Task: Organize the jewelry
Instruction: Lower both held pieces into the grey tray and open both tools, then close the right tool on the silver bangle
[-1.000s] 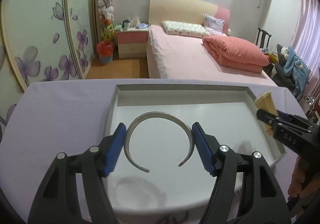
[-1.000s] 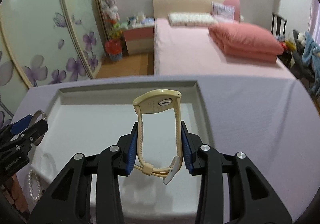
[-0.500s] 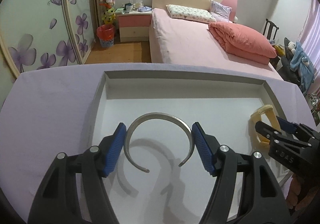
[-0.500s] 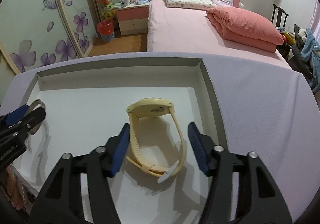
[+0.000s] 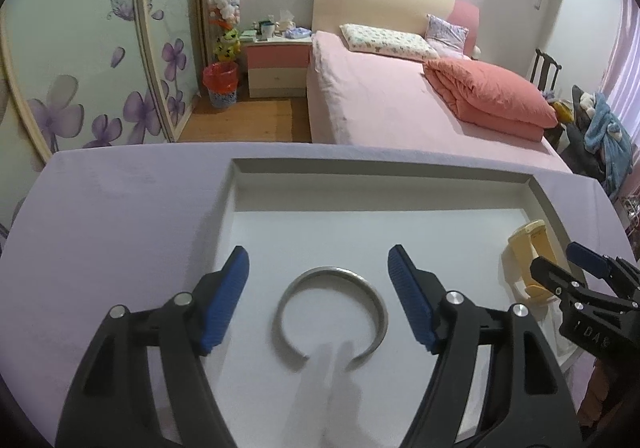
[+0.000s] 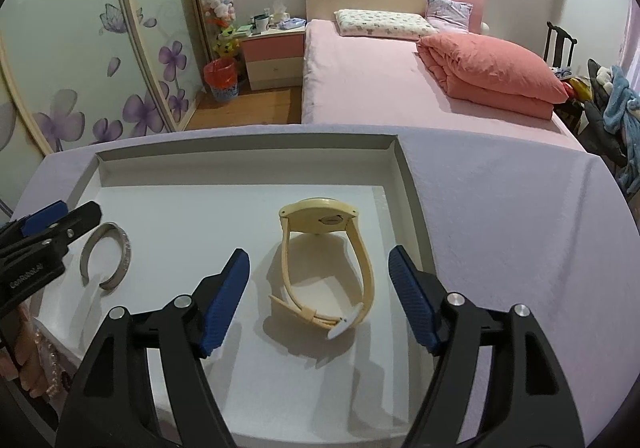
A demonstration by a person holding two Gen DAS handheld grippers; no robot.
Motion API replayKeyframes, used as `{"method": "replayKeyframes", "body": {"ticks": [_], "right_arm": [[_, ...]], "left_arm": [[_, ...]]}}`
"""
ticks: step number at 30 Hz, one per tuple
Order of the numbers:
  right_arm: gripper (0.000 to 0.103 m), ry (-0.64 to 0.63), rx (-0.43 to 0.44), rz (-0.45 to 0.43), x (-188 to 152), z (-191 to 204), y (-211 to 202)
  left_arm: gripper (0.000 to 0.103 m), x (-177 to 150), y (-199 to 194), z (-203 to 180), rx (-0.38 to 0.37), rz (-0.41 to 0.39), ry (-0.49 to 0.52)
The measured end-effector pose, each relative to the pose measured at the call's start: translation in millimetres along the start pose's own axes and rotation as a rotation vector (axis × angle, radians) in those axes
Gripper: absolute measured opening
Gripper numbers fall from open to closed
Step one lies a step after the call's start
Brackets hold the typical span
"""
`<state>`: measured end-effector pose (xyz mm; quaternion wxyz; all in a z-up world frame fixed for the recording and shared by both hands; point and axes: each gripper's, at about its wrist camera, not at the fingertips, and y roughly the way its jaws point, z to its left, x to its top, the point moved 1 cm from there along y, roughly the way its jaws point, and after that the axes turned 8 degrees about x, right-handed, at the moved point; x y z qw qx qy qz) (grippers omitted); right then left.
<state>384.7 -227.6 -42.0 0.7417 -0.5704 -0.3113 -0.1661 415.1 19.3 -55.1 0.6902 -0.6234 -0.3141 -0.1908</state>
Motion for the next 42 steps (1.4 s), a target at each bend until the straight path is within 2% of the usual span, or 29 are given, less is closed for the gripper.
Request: {"method": "replayKeyframes", "body": {"ticks": [7,11,15,18,21,26,31,33,37,40,42], "right_arm": [[0.072,-0.008,0.023,-0.075,-16.3,8.3,-49.3],[0.073,-0.021,0.058,-0.118,-46.5,15.3,-86.9],[0.075,-0.053,0.068,-0.135,-84.6,22.3,-114.5],[0.075,-0.073,0.072,-0.108,-113.8,27.9,-120.6],[0.074,-0.091,0.048,-0.072,-128.9,28.3,-113.9],[0.072,-0.064,0.027,-0.02,-136.6,19.7,-97.8],[0.078,-0.053,0.006,0.049,-141.3,18.0,-77.9],[0.082,-0.044,0.014,0.053,-140.7,15.4,-75.4],[0.083,-0.04,0.036,0.071,-140.0,16.3,-75.3],[0.083,-0.028,0.065,0.011,-137.6,16.5,-91.6],[0.086,-0.059,0.05,0.01,-135.0,19.9,-93.3]], "left_arm": [[0.071,-21.5,-52.0,35.3,-0.009,-0.059,-0.046],[0.072,-60.3,-98.5,56.2,-0.002,-0.125,-0.049],[0.079,-109.7,-145.3,74.8,0.027,-0.208,-0.04],[0.081,-142.5,-171.9,85.7,0.031,-0.249,-0.041],[0.081,-168.2,-191.0,90.2,0.038,-0.275,-0.029],[0.083,-188.7,-205.1,90.3,0.025,-0.282,-0.002],[0.084,-189.3,-205.9,90.3,0.014,-0.271,-0.006],[0.084,-189.7,-204.5,92.7,0.01,-0.265,-0.011],[0.084,-191.9,-201.5,93.3,0.007,-0.25,-0.017],[0.084,-193.6,-200.2,93.2,0.005,-0.246,-0.021],[0.084,-193.7,-197.3,94.1,0.01,-0.241,-0.019]]}}
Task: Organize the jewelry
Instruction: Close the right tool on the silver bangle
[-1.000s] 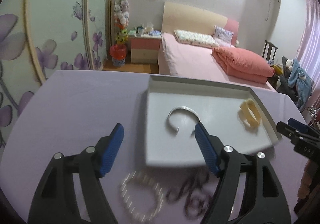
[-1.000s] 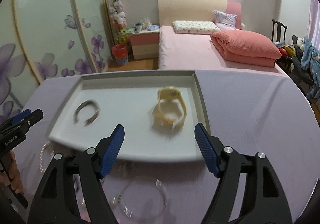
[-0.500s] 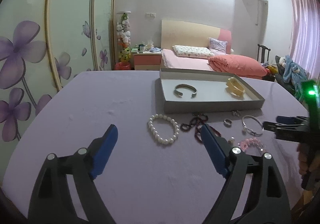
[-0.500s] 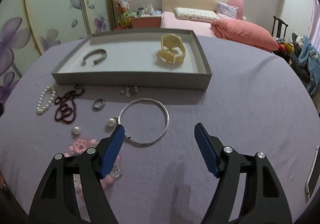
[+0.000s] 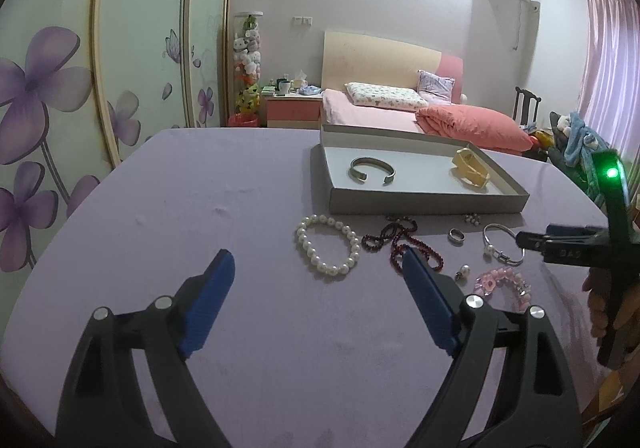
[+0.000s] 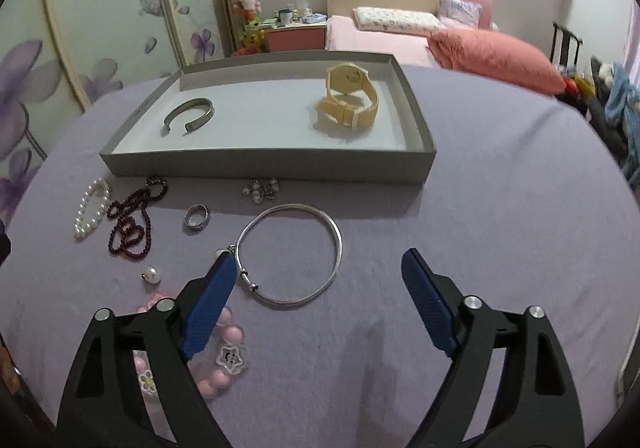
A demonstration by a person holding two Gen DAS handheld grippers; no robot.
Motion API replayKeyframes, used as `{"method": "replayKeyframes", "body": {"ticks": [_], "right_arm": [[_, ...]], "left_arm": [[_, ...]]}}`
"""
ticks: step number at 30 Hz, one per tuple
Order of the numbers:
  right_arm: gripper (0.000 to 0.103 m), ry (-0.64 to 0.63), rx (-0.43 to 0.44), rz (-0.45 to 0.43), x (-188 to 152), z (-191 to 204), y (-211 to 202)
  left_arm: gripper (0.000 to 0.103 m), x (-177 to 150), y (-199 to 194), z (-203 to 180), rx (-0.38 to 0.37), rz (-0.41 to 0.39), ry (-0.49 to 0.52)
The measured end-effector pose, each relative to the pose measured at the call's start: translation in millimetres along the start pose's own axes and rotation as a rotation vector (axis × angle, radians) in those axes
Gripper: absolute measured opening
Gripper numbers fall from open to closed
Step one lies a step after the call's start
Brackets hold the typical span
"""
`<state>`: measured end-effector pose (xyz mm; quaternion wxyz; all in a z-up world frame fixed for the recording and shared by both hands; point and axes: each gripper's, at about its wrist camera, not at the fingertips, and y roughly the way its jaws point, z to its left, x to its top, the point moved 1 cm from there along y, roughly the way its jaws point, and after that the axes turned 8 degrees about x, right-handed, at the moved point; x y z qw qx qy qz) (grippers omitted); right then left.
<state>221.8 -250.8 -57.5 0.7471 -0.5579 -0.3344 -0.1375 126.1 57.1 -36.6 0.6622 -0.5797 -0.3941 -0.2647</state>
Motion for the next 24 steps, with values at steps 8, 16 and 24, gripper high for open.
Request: {"method": "replayKeyframes", "body": {"ticks": [8,16,24], "right_arm": [[0.089,-0.016,0.012,0.104,-8.0,2.2,28.1],[0.09,-0.04,0.014,0.086,4.4,6.3,39.5],[0.07,-0.043,0.015,0.052,1.2,-1.2,29.3]], "left_arm": [[0.084,-0.2,4.9,-2.4,-0.007,0.016,-0.001],[0.084,0.3,12.1,-2.9,-0.003,0.036,-0.008],[0.084,-1.3,21.8,-6.5,0.009,0.069,0.004]]}}
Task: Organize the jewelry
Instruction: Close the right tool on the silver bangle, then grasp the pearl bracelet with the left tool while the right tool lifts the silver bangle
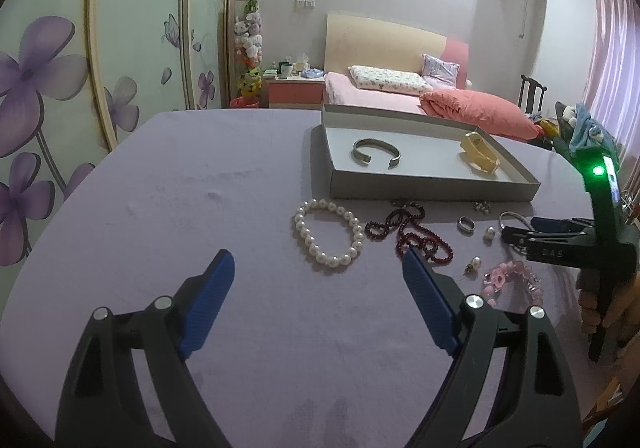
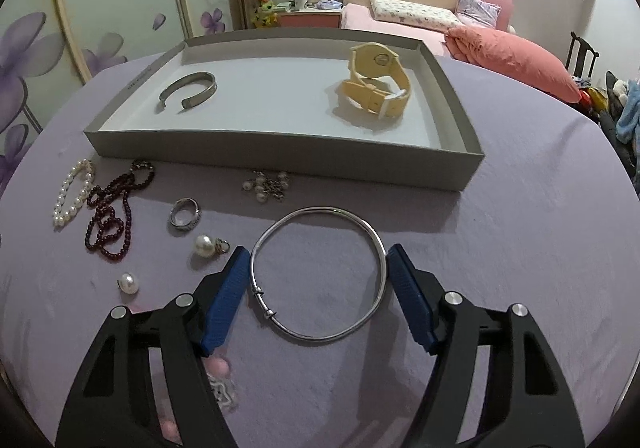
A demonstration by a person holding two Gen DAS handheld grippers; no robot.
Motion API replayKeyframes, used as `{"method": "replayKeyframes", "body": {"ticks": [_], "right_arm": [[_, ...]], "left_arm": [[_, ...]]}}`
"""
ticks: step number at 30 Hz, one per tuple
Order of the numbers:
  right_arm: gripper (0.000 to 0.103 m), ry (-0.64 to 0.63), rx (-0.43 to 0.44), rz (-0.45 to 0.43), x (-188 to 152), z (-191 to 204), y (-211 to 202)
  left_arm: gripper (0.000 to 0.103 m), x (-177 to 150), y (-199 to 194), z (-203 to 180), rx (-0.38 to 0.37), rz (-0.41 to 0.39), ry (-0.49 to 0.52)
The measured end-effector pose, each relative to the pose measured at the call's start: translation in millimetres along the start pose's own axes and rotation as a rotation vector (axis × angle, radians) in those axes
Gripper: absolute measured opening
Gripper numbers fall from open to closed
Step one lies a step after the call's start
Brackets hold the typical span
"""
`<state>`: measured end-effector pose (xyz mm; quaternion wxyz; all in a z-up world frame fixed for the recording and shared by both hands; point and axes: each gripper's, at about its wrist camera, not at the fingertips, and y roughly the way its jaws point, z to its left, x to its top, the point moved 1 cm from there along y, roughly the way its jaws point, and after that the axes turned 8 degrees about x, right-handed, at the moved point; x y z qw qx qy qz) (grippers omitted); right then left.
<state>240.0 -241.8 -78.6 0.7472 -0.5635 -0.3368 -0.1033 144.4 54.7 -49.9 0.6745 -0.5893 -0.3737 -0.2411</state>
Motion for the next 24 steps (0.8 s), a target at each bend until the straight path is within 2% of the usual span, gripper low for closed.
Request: {"method": "replayKeyframes", "body": {"ticks": [8,13,14,16,24], "right_arm": [[0.07,0.084,-0.037,-0.027,-8.0,-31.3,-13.0],[0.07,0.101,-0.042,-0.035,-9.0,-40.0,-14.8],[0.07,0.101,-0.041,-0.036,-8.4,-40.8,-14.6],[0.07,0.102,-0.038,-0.036,-8.2,-42.0,-14.5],[0.07,0.108,-0.023,-0.041,-6.1,-45.7,-15.2]], "left_arm": [[0.084,10.6,32.1,-15.1,0.018,0.093,0.051],[0.083,15.2,59.2,-20.4,0.077,0.153,0.061],[0.081,16.6,64.1,-18.1,0.086,0.163,0.044],[0.068,20.2,74.1,-13.1,0.091,0.183,0.014],[0.045,27.0,101.8,-13.6,0.125,0.243,0.003]]}}
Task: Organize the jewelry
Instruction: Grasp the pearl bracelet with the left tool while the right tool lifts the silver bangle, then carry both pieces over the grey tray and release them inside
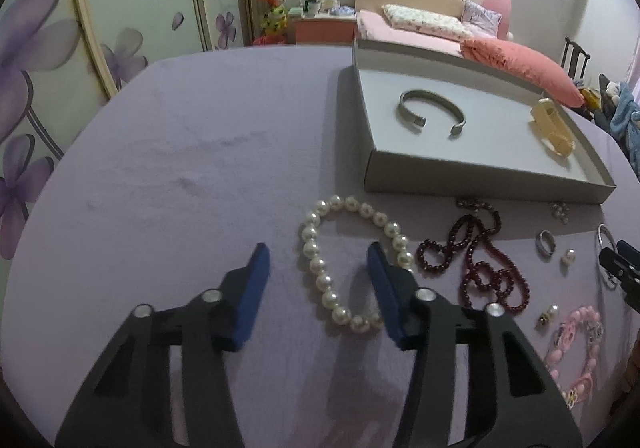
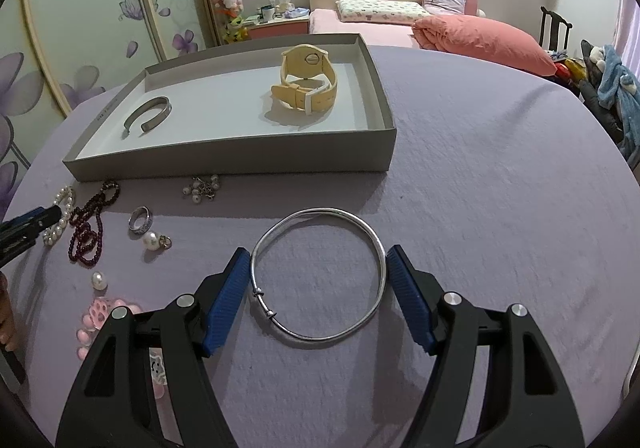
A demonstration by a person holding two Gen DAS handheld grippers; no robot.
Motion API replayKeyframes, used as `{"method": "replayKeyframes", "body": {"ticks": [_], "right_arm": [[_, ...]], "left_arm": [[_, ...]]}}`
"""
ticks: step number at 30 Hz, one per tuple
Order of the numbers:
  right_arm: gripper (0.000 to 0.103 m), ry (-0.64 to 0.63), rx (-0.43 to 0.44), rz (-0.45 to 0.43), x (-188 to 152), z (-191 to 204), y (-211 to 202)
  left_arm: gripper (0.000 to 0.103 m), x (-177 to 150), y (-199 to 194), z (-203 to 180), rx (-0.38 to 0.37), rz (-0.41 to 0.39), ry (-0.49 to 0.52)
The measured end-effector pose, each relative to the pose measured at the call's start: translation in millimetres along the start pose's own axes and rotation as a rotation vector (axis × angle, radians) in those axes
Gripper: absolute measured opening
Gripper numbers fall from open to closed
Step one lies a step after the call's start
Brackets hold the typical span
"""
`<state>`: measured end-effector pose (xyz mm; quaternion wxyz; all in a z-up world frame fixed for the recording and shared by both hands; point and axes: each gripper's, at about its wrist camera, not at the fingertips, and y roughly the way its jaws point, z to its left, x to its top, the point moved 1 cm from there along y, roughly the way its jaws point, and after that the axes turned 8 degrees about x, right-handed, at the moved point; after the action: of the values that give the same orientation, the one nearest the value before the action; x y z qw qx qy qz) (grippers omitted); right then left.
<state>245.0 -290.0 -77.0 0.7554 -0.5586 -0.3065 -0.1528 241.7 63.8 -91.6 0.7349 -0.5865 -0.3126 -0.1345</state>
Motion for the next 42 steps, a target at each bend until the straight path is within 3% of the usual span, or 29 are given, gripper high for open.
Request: {"method": "replayKeyframes", "body": {"ticks": [2,4,7,14,20,29,42], "right_arm": [[0.07,-0.002,0.0,0.001,0.0,0.7,0.3],[0.07,-0.004,-0.001,0.002,0.2,1.5,0.4],[0.07,-0.002,-0.001,0.001,0.4,3.4,1.0],[0.07,0.003,0.006,-0.005,-0.7,4.7,-0.4],[0.07,0.003,0.018,-0.04,-3.7,8.3,-10.4],[0.07,-0.013,0.049,-0.149,-10.8,24.0,-44.9],[0.07,-0.047,0.057,-0.335,-16.2,47.7,-95.3]], "left_arm": [[0.039,0.3,-0.1,-1.8,0.006,-0.002,0.008],[0.023,-0.7,-1.1,-2.3,0.005,-0.003,0.011],[0.011,-0.9,-1.3,-2.2,0.0,-0.004,0.015],[0.01,-9.9,-9.9,5.9,-0.041,-0.033,0.015],[0.01,-15.2,-39.0,15.6,-0.12,-0.128,-0.009],[0.01,-33.1,-99.3,18.8,-0.226,-0.313,-0.015],[0.01,-39.2,-144.4,12.2,-0.303,-0.408,-0.023]]}}
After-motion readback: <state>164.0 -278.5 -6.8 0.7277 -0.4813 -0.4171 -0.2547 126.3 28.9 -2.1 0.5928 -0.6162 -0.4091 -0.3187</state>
